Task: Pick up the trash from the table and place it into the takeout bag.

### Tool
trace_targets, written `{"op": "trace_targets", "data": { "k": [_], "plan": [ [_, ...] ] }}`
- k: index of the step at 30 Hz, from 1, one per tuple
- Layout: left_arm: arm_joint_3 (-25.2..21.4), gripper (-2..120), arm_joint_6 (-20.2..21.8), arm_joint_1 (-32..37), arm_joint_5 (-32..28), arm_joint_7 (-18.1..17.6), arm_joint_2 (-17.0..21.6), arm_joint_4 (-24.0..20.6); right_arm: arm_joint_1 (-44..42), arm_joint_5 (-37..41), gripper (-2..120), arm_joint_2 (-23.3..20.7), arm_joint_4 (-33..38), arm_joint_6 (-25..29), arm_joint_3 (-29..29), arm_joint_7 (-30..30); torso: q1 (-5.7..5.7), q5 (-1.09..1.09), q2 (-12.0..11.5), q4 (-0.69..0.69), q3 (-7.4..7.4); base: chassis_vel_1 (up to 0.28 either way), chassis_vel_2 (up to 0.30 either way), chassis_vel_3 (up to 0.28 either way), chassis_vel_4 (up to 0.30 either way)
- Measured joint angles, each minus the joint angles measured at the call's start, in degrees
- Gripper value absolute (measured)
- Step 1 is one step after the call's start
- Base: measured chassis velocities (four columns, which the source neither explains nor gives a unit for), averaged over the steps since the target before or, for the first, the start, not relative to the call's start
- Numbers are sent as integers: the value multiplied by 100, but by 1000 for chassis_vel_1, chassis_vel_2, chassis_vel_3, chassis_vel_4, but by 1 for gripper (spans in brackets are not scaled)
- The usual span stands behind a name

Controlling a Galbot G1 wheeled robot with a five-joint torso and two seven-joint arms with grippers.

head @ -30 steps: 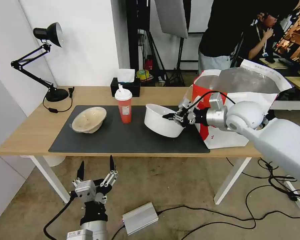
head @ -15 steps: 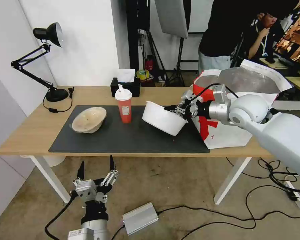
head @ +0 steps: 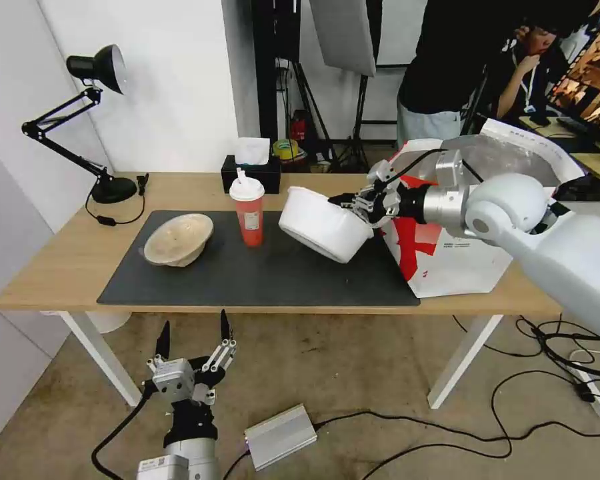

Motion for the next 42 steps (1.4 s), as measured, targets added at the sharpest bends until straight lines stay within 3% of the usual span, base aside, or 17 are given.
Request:
{"op": "trace_targets", "data": {
  "k": [42],
  "plan": [
    [10, 100, -3, 7, 14, -1, 36, 5, 1662, 807, 0, -30, -430, -138, -44, 194, -1, 0, 0, 0, 0, 0, 0, 0, 0]
  ]
}}
